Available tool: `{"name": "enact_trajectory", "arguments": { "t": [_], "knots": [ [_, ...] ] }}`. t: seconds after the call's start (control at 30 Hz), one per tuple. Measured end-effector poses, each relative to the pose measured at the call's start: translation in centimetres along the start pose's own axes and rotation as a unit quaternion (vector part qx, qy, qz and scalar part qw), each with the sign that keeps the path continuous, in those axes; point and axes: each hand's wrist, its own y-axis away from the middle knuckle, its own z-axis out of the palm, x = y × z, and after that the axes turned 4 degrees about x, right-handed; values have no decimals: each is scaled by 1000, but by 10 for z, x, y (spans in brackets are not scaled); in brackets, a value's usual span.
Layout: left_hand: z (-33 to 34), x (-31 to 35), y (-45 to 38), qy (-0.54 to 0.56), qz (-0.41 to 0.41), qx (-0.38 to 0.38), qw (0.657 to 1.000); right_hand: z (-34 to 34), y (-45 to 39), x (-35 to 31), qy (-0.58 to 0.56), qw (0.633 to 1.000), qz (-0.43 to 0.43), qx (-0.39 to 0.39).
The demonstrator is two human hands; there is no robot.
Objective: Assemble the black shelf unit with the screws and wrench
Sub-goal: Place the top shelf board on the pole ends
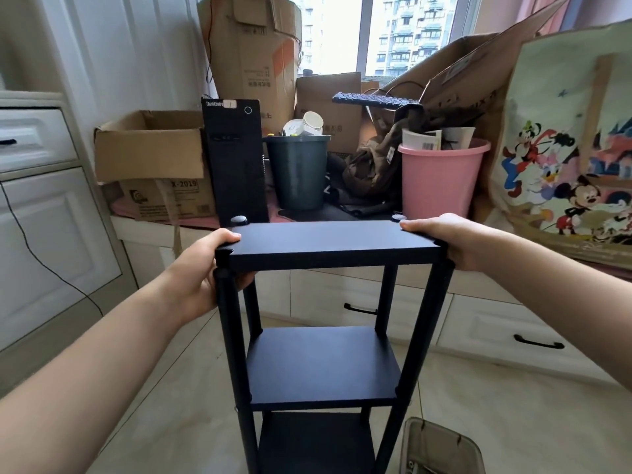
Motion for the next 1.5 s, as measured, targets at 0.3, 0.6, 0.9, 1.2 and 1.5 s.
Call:
{"name": "enact_trajectory", "arguments": {
  "t": [0.3,0.6,0.9,1.2,1.5],
  "knots": [
    [3,-1,-3,-21,6,6,1000,-1,-1,0,4,1000,15,-9],
    [-1,-3,-2,-25,-15,-3,1000,3,-3,10,-5,999,30,-30],
    [-7,-3,0,-57,-14,-19,998,0,-5,4,21,998,42,-35],
    [-26,-7,5,-99,-29,-120,987,3,-6,1,61,998,15,-16],
    [-23,1,3,-80,-81,-118,987,1,-2,2,8,995,69,-70]
  ]
}}
